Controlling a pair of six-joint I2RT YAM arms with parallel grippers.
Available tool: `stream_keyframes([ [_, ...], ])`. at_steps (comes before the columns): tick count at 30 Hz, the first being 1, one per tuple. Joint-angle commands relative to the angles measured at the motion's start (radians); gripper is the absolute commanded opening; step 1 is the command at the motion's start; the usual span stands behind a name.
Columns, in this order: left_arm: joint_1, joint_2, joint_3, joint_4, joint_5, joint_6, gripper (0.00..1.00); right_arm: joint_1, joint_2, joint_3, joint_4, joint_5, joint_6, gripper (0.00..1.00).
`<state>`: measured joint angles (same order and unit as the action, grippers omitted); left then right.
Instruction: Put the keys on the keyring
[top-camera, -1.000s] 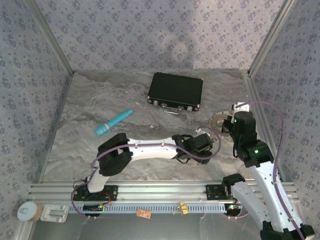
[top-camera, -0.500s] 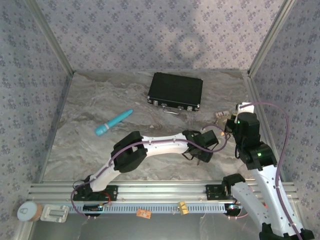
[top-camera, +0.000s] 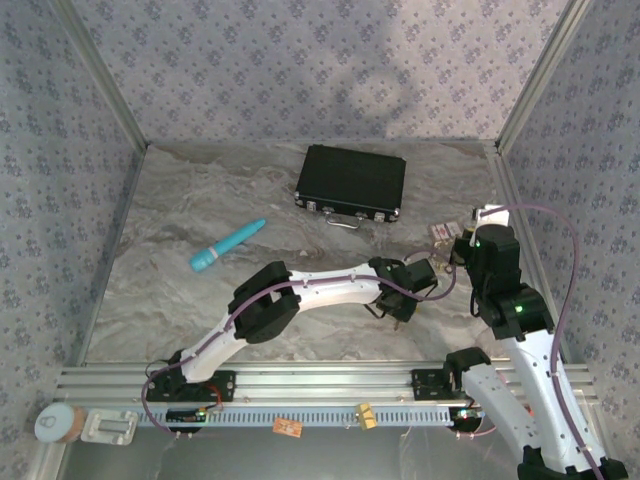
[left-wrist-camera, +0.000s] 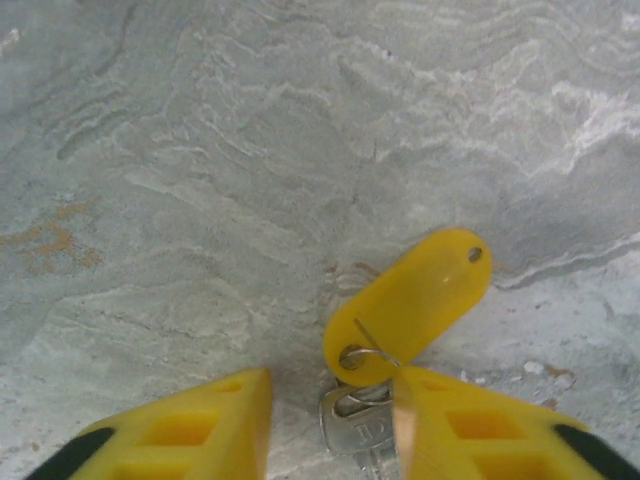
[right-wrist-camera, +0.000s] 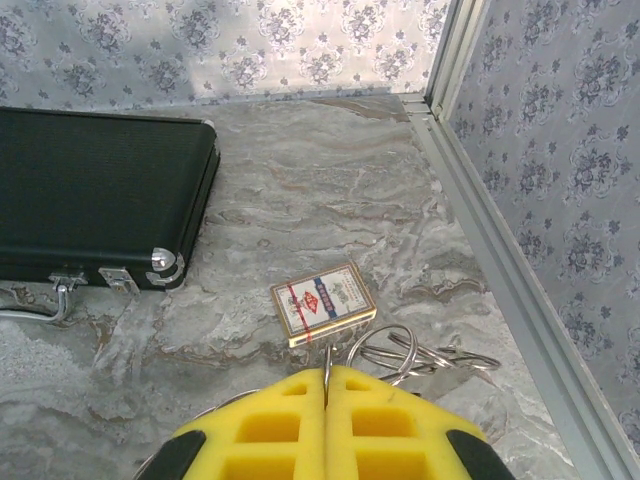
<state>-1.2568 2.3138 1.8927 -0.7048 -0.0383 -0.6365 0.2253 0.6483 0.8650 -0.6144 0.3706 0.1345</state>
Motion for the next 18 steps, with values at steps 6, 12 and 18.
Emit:
stream_keyframes([
  [6, -0.009, 0.006, 0.007, -0.008, 0.007, 0.026, 0.51, -0.010, -0.009, 0.020, 0.030, 0.003, -0.012, 0.00],
  [12, -0.013, 0.029, 0.038, -0.010, 0.038, 0.047, 0.59, -0.014, -0.009, 0.023, 0.026, -0.002, -0.011, 0.00],
  [18, 0.004, 0.076, 0.082, -0.044, 0.026, 0.039, 0.46, -0.015, -0.013, 0.027, 0.020, -0.007, -0.009, 0.00],
])
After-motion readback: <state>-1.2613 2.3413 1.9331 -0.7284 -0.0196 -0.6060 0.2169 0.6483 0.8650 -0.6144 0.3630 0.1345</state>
